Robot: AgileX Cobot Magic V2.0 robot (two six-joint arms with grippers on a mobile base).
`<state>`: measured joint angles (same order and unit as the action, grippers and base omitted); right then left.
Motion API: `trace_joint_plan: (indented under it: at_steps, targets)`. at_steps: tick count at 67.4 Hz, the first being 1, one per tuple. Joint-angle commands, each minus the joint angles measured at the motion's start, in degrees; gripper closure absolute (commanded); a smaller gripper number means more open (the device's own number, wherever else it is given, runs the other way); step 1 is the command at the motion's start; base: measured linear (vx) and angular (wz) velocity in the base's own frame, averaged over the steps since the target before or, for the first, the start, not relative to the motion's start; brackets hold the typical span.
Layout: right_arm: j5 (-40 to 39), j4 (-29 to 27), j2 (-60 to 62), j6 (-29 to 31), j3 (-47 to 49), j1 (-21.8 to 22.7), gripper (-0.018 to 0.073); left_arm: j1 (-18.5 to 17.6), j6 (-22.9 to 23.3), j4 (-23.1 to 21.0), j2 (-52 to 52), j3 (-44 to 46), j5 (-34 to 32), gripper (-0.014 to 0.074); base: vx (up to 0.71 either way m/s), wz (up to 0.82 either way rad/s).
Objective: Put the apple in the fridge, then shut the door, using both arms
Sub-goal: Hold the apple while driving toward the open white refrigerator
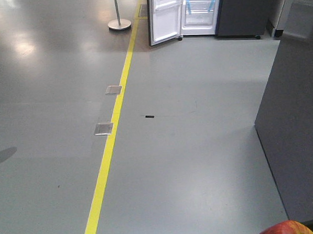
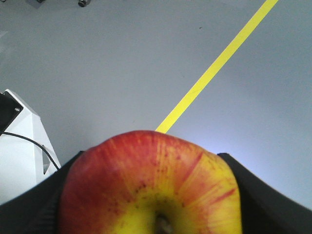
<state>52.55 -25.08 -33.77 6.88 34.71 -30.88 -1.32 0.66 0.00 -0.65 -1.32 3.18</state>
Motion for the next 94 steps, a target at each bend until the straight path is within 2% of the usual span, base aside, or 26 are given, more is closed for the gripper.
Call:
trace_joint_plan:
  at_steps: [1, 50, 94]
  targets:
    - [-3.13, -1.51, -0.01, 0.35, 1.62, 0.01, 0.041, -0.12, 0.49, 0.0, -0.03, -0.75, -3.97, 0.0603, 0.23, -0.1]
    - [-3.13, -1.51, -0.01, 0.35, 1.62, 0.01, 0.041, -0.12, 0.49, 0.0, -0.03, -0.75, -3.97, 0.0603, 0.27, -0.12]
    - [-2.95, -1.51, -0.01, 0.35, 1.62, 0.01, 0.041, -0.12, 0.49, 0.0, -0.03, -0.75, -3.97, 0.0603, 0.32, 0.07]
